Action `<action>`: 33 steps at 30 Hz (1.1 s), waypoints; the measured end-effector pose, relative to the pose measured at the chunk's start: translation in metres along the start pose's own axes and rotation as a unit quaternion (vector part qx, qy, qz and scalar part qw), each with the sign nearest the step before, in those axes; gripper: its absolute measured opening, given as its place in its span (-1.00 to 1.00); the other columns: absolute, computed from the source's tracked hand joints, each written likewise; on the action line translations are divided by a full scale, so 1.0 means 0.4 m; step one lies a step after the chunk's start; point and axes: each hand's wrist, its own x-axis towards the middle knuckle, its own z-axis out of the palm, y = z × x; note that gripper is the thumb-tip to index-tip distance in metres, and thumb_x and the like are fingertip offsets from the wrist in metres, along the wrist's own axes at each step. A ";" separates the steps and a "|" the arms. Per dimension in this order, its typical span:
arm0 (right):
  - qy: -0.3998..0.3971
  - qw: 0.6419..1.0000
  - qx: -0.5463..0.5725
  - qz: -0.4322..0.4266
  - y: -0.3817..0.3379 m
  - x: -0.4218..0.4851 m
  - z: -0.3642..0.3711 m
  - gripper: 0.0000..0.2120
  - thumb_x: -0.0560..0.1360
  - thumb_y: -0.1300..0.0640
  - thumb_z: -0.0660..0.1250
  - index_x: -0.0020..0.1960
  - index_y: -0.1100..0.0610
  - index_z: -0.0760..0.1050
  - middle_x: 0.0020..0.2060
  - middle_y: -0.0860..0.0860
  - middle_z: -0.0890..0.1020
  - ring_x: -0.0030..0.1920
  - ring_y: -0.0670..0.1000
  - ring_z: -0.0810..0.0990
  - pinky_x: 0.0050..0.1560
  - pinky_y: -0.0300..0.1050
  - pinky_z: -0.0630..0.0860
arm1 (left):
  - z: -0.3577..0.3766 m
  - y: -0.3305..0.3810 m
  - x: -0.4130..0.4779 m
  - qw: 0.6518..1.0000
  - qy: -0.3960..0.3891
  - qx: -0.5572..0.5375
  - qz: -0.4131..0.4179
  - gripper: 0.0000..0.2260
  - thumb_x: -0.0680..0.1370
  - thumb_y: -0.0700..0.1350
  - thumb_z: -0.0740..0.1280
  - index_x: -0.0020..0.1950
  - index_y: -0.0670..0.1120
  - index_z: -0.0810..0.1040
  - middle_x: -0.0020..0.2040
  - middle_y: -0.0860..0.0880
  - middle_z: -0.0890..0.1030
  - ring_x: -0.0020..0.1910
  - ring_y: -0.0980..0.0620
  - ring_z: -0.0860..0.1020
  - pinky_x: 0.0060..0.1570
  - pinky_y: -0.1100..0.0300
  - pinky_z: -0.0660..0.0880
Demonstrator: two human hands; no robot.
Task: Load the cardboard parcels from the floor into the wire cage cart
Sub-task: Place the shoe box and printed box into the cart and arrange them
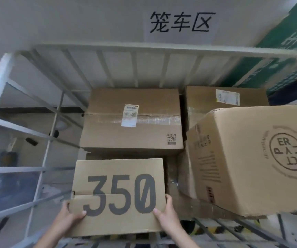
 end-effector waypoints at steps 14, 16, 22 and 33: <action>0.136 0.991 0.005 0.020 0.102 0.386 -0.022 -0.37 0.57 0.43 0.15 0.54 0.01 0.14 0.47 0.02 0.40 0.35 0.02 0.43 0.35 -0.04 0.41 | 0.292 -0.050 0.439 0.997 -0.049 0.059 0.016 -0.40 0.52 -0.20 0.45 0.43 -0.15 0.17 0.15 -0.11 0.48 0.04 -0.05 0.48 0.02 0.08 0.40; 0.132 0.991 0.004 0.020 0.098 0.416 -0.014 -0.33 0.59 0.41 0.18 0.59 0.00 0.07 0.54 -0.02 0.29 0.50 0.04 0.30 0.46 0.05 0.32 | 0.316 -0.052 0.460 0.996 -0.059 0.062 0.009 -0.42 0.56 -0.19 0.40 0.45 -0.17 0.15 0.18 -0.12 0.46 0.07 -0.07 0.46 0.04 0.08 0.42; 0.058 0.997 -0.038 -0.032 0.069 0.484 0.054 -0.29 0.60 0.24 0.29 0.61 -0.11 0.06 0.59 -0.13 0.15 0.58 0.01 0.13 0.53 0.04 0.21 | 0.345 -0.051 0.513 0.996 -0.062 0.063 -0.016 -0.47 0.59 -0.15 0.36 0.42 -0.20 0.13 0.24 -0.21 0.45 0.15 -0.19 0.48 0.22 -0.10 0.45; -0.041 0.970 -0.237 -0.017 0.098 0.521 0.144 -0.24 0.57 0.12 0.24 0.63 -0.12 -0.11 0.48 -0.17 -0.46 0.41 0.16 -0.62 0.55 0.13 0.04 | 0.339 -0.049 0.583 0.988 -0.079 0.131 -0.019 -0.51 0.60 -0.12 0.34 0.37 -0.27 0.16 0.30 -0.27 0.45 0.12 -0.16 0.47 0.17 -0.04 0.43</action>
